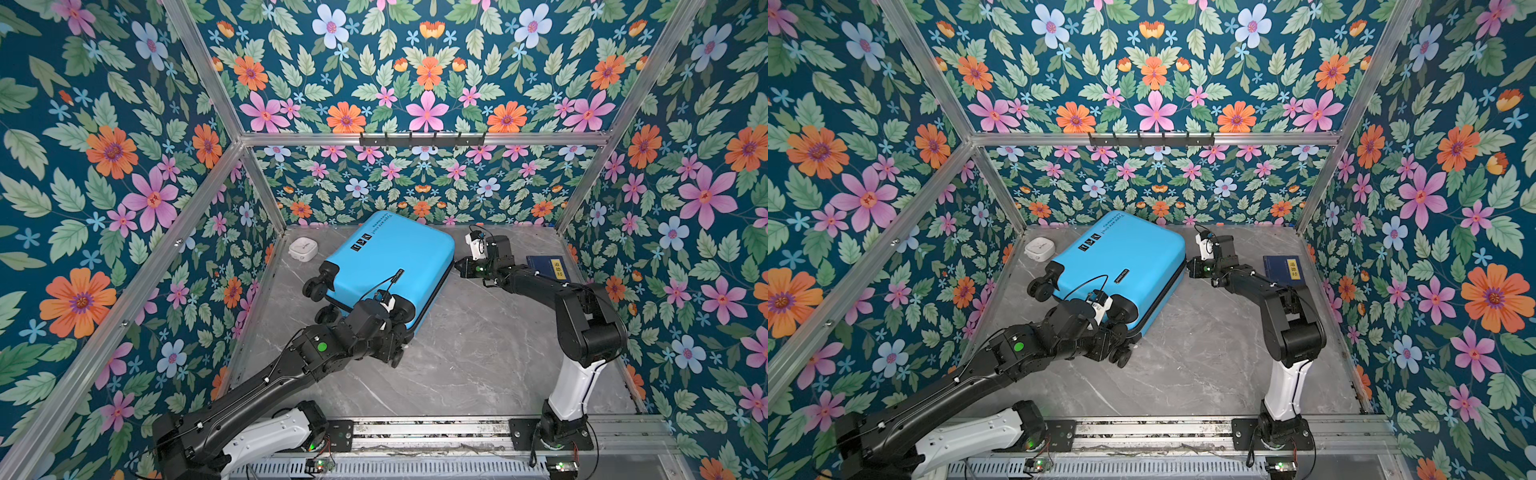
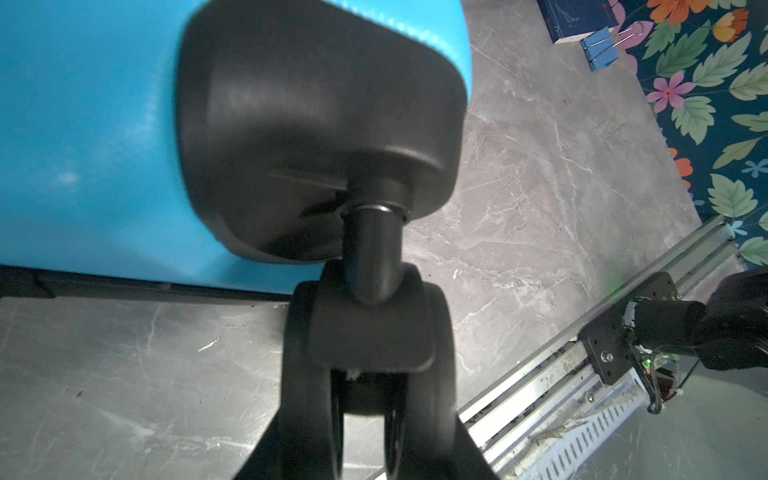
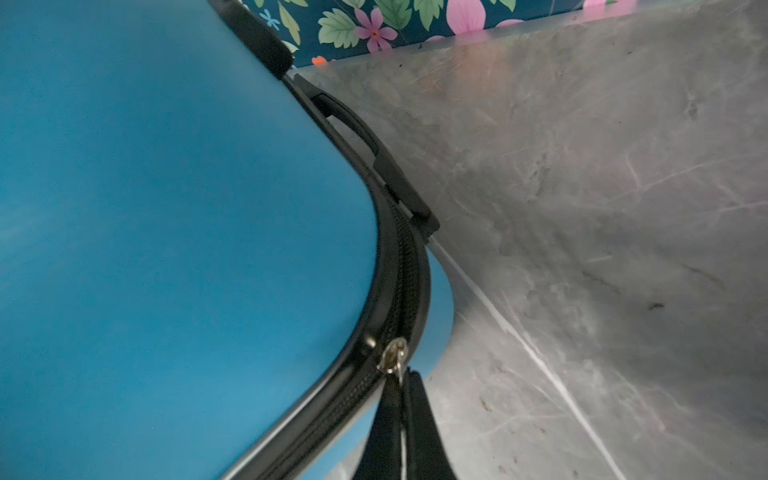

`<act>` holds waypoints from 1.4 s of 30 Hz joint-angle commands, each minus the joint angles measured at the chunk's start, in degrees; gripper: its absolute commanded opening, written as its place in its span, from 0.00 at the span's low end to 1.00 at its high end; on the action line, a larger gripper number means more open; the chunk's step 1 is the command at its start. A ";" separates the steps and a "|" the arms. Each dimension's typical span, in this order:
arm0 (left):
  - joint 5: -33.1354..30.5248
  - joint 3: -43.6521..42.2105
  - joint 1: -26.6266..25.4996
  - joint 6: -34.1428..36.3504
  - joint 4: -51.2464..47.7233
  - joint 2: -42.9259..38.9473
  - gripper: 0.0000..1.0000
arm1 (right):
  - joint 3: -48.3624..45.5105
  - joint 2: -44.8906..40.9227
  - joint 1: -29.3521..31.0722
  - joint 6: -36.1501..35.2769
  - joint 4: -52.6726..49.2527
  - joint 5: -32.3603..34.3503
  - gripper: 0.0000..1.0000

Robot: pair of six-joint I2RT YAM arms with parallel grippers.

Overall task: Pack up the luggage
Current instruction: 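Pull the zipper around the far corner with the right gripper while the left holds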

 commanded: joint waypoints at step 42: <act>-9.18 -0.62 0.01 -1.83 -2.49 -5.77 0.87 | -0.35 -0.96 -1.95 -1.87 5.19 1.76 0.00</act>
